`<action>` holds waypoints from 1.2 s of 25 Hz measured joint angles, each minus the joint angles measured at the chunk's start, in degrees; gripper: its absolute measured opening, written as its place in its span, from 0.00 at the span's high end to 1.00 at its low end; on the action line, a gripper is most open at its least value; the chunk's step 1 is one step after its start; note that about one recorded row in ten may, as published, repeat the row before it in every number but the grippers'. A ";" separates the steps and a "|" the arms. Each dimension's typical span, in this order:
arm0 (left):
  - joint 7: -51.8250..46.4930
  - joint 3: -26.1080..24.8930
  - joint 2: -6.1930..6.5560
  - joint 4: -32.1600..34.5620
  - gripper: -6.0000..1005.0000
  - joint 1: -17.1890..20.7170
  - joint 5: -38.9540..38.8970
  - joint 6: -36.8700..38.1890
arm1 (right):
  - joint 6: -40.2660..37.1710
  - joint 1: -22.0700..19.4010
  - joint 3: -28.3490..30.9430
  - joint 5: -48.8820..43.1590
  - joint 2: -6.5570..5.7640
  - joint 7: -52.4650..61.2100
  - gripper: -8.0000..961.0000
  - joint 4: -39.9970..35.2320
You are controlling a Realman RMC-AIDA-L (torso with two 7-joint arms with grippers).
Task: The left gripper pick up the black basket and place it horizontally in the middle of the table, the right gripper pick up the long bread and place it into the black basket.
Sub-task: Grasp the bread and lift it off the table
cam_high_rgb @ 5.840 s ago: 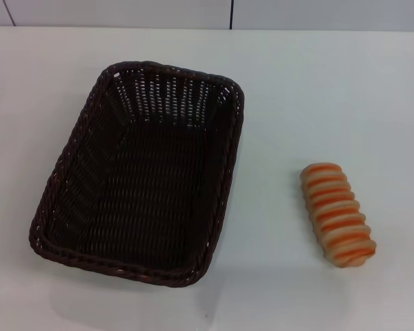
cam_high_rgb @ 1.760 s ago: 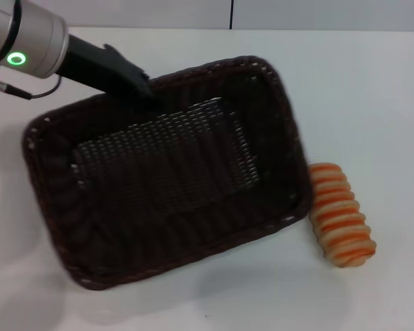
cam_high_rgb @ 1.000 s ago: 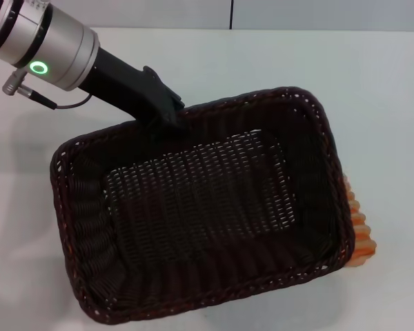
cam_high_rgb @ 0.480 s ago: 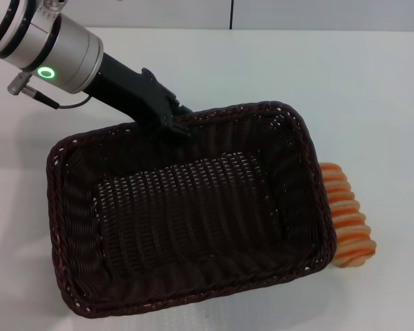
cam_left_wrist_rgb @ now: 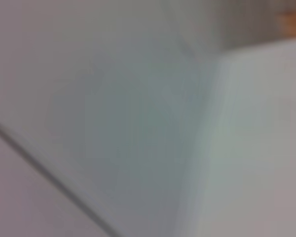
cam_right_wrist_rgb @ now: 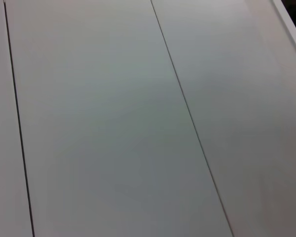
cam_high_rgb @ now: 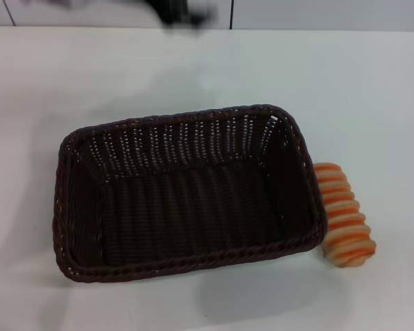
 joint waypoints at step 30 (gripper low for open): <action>-68.47 20.52 0.38 63.11 0.22 20.90 10.74 136.69 | 6.35 5.91 -27.81 -19.15 0.08 -5.98 0.17 3.97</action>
